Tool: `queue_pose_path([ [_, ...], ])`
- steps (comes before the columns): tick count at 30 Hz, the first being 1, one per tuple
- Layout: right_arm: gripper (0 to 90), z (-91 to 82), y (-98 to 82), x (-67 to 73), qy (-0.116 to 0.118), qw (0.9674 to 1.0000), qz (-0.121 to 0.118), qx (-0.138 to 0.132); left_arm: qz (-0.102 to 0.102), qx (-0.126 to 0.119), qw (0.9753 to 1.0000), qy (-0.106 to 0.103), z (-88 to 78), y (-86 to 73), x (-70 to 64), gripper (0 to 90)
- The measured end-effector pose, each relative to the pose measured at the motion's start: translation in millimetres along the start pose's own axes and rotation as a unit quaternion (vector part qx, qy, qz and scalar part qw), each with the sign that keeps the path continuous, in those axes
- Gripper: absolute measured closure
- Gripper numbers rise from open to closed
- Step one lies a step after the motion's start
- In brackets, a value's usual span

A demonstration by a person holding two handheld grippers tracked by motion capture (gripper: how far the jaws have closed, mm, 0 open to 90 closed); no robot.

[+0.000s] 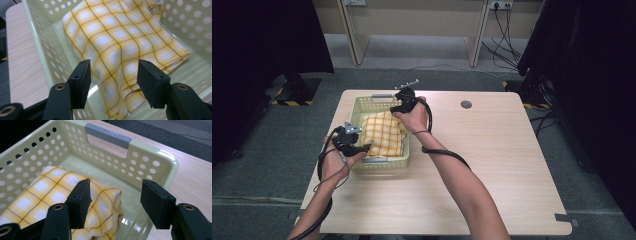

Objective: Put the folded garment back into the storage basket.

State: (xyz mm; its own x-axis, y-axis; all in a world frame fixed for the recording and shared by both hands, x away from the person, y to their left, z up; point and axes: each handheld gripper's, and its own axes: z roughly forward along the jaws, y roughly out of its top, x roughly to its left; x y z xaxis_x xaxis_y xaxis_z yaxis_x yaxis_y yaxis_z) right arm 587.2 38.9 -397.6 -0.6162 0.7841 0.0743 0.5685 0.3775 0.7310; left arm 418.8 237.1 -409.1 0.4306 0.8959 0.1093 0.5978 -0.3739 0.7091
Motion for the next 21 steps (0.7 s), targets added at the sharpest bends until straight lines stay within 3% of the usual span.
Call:
queue_pose_path([
  [4, 40.8, -5.2, 0.4, -0.6, -0.001, 1.0000, -0.002, -0.003, 0.001, -0.003, 1.0000, 0.007, -2.9, 0.6, -0.4, 42.0],
  [10, 38.7, -14.6, -1.9, -1.9, -0.001, 0.9999, -0.011, -0.008, -0.007, -0.014, 0.9999, 0.001, -7.0, -0.7, -3.9, 38.8],
  [13, 36.4, -20.6, -4.1, -5.3, -0.001, 0.9998, -0.015, -0.011, -0.014, -0.029, 0.9995, -0.003, -10.7, -1.7, -5.6, 35.3],
  [17, 33.6, -29.3, -10.3, -10.2, 0.022, 0.9995, -0.013, -0.017, -0.027, -0.057, 0.9980, -0.002, -16.8, -4.2, -8.0, 29.7],
  [21, 30.1, -36.1, -18.6, -15.5, 0.024, 0.9994, -0.017, -0.017, -0.026, -0.069, 0.9972, -0.010, -20.7, -6.7, -12.2, 28.6],
])
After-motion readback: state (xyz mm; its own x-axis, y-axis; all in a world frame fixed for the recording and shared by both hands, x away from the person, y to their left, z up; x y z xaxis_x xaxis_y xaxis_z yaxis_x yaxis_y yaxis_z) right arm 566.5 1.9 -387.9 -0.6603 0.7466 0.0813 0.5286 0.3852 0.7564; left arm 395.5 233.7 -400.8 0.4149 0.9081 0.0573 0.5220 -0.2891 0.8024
